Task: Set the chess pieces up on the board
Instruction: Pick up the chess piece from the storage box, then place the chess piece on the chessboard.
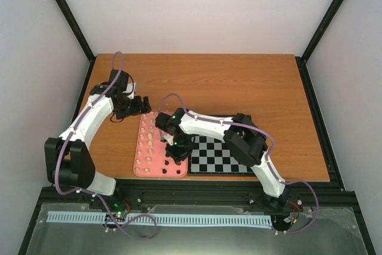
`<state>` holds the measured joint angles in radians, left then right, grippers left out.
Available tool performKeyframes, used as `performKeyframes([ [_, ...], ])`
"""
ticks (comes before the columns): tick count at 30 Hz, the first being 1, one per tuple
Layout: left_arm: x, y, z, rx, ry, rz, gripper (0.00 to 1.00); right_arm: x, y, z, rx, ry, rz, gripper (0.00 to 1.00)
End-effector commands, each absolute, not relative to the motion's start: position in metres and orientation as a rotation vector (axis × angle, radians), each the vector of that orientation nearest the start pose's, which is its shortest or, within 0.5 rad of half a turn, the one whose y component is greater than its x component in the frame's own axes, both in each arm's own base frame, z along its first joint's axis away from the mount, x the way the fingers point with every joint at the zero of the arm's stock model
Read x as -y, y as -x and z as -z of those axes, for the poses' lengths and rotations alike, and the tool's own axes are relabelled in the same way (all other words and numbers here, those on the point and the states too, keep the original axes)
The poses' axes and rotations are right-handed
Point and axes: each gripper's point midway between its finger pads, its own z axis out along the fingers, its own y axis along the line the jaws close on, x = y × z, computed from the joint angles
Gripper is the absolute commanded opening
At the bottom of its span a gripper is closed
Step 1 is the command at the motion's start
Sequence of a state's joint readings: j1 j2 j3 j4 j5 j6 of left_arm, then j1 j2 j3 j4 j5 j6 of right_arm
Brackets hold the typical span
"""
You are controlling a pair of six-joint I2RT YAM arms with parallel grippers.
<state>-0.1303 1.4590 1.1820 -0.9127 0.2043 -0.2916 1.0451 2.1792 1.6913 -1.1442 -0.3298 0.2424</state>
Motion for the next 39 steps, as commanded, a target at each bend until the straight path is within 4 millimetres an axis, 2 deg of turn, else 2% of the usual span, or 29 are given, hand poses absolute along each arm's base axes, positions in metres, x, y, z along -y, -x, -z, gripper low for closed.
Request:
performKeyframes([
  [1, 0.079, -0.327, -0.152, -2.737, 0.169, 0.401, 1.00, -0.376, -0.147, -0.026, -3.109, 1.331, -0.387, 0.27],
  [5, 0.080, -0.327, -0.152, -2.738, 0.169, 0.408, 1.00, -0.374, -0.146, -0.027, -3.116, 1.328, -0.373, 0.16],
  [6, 0.080, -0.327, -0.152, -2.738, 0.169, 0.408, 1.00, -0.373, -0.147, -0.028, -3.118, 1.324, -0.364, 0.10],
  [8, 0.080, -0.327, -0.152, -2.738, 0.168, 0.412, 1.00, -0.372, -0.148, -0.031, -3.114, 1.312, -0.345, 0.04],
  [10, 0.080, -0.327, -0.152, -2.736, 0.168, 0.412, 1.00, -0.371, -0.151, -0.037, -3.105, 1.304, -0.333, 0.03],
  [13, 0.080, -0.327, -0.153, -2.733, 0.167, 0.414, 1.00, -0.369, -0.158, -0.055, -3.077, 1.281, -0.293, 0.03],
  [16, 0.080, -0.327, -0.155, -2.731, 0.166, 0.413, 1.00, -0.361, -0.172, -0.088, -3.059, 1.167, -0.300, 0.03],
  [18, 0.081, -0.326, -0.157, -2.729, 0.163, 0.417, 1.00, -0.345, -0.180, -0.106, -3.074, 1.054, -0.320, 0.03],
  [20, 0.081, -0.326, -0.157, -2.727, 0.164, 0.422, 1.00, -0.315, -0.184, -0.115, -3.118, 0.926, -0.302, 0.03],
  [25, 0.084, -0.327, -0.158, -2.724, 0.164, 0.442, 1.00, -0.222, -0.170, -0.115, -3.258, 0.542, -0.291, 0.03],
  [28, 0.085, -0.328, -0.158, -2.724, 0.165, 0.452, 1.00, -0.180, -0.161, -0.111, -3.301, 0.306, -0.275, 0.03],
  [30, 0.085, -0.328, -0.158, -2.726, 0.166, 0.453, 1.00, -0.163, -0.159, -0.108, -3.304, 0.142, -0.278, 0.03],
  [33, 0.086, -0.328, -0.157, -2.724, 0.166, 0.460, 1.00, -0.149, -0.159, -0.099, -3.289, -0.022, -0.303, 0.03],
  [39, 0.086, -0.327, -0.155, -2.728, 0.166, 0.460, 1.00, -0.136, -0.148, -0.076, -3.307, -0.184, -0.297, 0.03],
])
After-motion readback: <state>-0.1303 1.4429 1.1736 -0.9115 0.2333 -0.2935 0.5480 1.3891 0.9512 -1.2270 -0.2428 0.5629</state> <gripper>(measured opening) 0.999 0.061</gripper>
